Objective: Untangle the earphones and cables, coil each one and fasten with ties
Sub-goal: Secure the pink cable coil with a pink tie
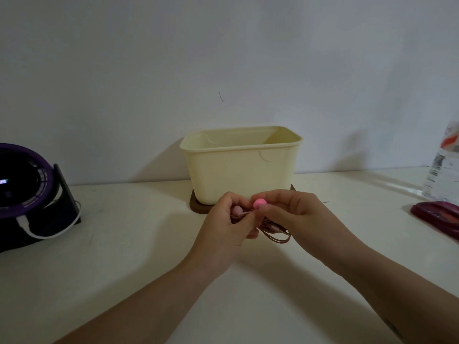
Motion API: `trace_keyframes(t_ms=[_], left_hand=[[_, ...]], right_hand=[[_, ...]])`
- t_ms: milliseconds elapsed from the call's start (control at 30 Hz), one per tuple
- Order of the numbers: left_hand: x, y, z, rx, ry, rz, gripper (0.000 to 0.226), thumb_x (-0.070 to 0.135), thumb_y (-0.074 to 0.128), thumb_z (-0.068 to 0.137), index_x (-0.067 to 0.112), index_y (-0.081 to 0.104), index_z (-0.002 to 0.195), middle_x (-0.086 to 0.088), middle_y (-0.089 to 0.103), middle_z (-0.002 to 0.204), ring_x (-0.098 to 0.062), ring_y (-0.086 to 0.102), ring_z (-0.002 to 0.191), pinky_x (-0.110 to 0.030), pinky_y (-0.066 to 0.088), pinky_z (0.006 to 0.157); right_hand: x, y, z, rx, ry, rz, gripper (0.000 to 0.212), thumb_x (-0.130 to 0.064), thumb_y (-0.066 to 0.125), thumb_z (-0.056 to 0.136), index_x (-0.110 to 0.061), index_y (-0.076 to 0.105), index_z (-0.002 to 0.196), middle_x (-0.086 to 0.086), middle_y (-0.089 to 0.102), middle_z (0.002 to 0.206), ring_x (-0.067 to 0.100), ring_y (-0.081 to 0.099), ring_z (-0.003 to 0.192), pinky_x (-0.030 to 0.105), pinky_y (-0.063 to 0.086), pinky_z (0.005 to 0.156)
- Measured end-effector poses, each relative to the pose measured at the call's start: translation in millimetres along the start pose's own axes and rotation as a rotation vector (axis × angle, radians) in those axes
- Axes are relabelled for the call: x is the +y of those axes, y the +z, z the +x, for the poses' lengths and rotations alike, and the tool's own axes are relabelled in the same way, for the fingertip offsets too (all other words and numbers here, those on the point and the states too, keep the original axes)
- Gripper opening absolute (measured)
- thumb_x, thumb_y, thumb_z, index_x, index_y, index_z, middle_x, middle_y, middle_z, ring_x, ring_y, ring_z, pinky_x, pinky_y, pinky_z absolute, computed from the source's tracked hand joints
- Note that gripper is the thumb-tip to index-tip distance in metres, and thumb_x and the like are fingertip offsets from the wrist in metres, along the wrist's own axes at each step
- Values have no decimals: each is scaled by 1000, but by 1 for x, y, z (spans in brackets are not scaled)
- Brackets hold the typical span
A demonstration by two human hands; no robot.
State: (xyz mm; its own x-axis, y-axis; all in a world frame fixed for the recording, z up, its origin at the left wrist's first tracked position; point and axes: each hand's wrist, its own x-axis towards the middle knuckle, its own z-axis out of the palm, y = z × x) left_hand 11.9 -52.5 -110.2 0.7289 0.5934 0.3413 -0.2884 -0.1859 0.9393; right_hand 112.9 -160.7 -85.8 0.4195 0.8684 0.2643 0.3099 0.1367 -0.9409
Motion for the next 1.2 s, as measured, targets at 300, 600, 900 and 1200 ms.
trace_keyframes(t_ms=[300, 600, 900, 1200], left_hand=[[7, 1, 0, -88, -74, -5, 23, -1, 66, 82, 13, 54, 95, 10, 62, 76, -6, 67, 73, -25, 56, 67], [9, 0, 1, -81, -215, -315, 13, 3, 58, 85, 11, 55, 95, 0, 60, 63, -12, 62, 66, -24, 53, 60], [19, -9, 7, -5, -224, -361, 12, 2, 58, 85, 12, 55, 91, -5, 57, 64, -14, 62, 63, -26, 54, 60], [46, -11, 8, -68, -92, -157, 11, 7, 52, 92, 13, 55, 101, 0, 57, 62, -10, 62, 63, -30, 56, 71]], right_hand=[[5, -9, 3, 92, -89, -88, 16, -13, 59, 91, -20, 73, 86, 1, 75, 77, 13, 71, 73, 19, 54, 71], [8, -12, 5, 21, -123, -62, 17, -30, 58, 85, -24, 72, 92, 3, 74, 84, 21, 69, 80, 34, 53, 82], [8, -20, 7, 39, 14, 68, 22, -11, 69, 84, -11, 63, 105, 5, 72, 95, 15, 68, 85, 25, 50, 72], [-29, -25, 8, 93, -67, -210, 12, -11, 73, 79, -9, 62, 85, -1, 71, 72, 25, 61, 61, 26, 45, 63]])
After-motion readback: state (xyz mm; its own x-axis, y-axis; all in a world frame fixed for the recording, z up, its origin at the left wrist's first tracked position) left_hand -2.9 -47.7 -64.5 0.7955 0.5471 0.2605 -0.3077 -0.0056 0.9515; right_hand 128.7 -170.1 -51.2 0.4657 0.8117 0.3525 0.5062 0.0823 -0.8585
